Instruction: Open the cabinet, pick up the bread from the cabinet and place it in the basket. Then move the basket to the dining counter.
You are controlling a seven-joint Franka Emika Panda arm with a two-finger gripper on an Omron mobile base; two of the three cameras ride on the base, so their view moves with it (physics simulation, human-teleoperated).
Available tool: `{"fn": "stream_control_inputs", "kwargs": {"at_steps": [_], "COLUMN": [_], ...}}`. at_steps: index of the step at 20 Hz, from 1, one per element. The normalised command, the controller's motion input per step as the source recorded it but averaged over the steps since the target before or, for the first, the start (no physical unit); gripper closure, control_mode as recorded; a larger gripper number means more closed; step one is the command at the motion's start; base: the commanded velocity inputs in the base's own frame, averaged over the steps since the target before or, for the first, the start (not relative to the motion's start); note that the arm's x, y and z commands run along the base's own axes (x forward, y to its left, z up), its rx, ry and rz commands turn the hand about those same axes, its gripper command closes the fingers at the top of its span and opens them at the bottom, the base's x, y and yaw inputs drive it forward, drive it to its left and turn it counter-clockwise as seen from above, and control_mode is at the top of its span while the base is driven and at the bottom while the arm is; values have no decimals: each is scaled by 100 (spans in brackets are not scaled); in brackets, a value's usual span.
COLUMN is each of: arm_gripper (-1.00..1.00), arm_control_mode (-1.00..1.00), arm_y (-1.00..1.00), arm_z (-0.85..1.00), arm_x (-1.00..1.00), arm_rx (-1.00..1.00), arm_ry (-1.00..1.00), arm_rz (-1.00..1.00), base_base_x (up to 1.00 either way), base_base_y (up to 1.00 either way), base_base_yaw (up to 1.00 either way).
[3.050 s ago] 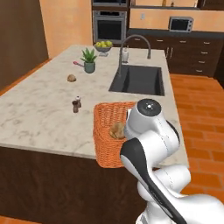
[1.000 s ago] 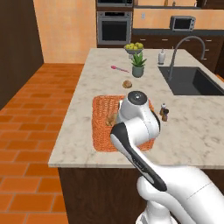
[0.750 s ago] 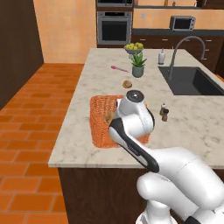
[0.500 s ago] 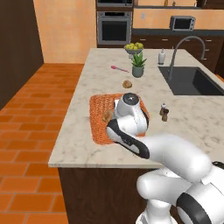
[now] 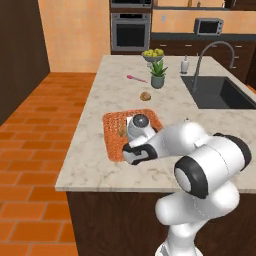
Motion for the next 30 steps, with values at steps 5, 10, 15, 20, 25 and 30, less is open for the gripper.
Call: {"fn": "stream_control_inputs", "kwargs": {"at_steps": [5, 10, 15, 20, 25, 30], "arm_gripper": [100, -100, -100, -100, -100, -100], "arm_control_mode": [-100, -100, -100, -100, -100, -100], "arm_y": [-4, -10, -30, -13, -26, -22], "arm_z": [-8, -20, 64, 100, 91, 63], "arm_x": [54, 3, -42, -38, -88, -100], "arm_rx": [0, 0, 6, 7, 11, 26], "arm_ry": [3, 0, 0, 0, 3, 6], "arm_rz": [0, 0, -3, -8, -21, -51], "base_base_x": [0, 0, 0, 0, 0, 0], "base_base_y": [0, 0, 0, 0, 0, 0], "base_base_yaw": [0, 0, 0, 0, 0, 0]}}
